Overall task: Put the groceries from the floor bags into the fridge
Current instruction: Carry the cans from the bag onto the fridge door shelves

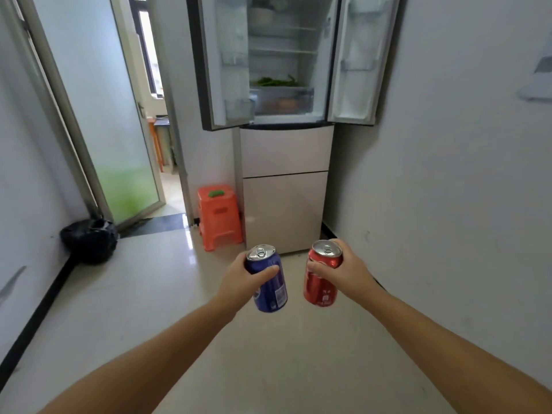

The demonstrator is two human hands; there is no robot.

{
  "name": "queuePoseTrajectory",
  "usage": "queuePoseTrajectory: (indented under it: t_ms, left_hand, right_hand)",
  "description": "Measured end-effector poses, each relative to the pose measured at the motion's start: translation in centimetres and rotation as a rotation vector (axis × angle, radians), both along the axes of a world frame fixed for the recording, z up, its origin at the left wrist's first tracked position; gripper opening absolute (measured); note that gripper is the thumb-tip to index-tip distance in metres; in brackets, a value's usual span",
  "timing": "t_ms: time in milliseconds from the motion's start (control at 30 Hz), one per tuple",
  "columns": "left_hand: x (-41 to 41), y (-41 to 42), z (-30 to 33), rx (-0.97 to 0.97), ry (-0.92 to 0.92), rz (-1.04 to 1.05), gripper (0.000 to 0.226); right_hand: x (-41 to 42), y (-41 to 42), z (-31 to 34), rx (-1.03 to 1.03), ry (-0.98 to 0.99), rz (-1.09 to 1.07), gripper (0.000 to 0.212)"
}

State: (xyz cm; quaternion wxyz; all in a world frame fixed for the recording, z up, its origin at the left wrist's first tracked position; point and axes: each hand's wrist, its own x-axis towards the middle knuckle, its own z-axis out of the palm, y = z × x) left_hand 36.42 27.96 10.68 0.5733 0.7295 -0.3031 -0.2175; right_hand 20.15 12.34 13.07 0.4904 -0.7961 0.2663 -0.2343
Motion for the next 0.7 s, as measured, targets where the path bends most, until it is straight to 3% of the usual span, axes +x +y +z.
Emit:
queuePoseTrajectory:
  t_ms: [267,467,700]
  left_hand:
    - [14.4,-19.8,6.6,-0.031,-0.163,-0.003,0.05]
    - [23.1,-33.3,11.3,-0.023,-0.233,0.024,0.051]
    - [35.5,-45.2,13.7,-0.107,-0.234,0.171,0.049]
  right_hand:
    - [13.0,-20.3,5.3,-0.028,-0.084,-0.021,0.055]
    - [22.4,-33.5,9.7,-0.014,-0.188,-0.046,0.049]
    - [38.0,-46.8,11.9,-0.11,-0.211,0.162,0.05]
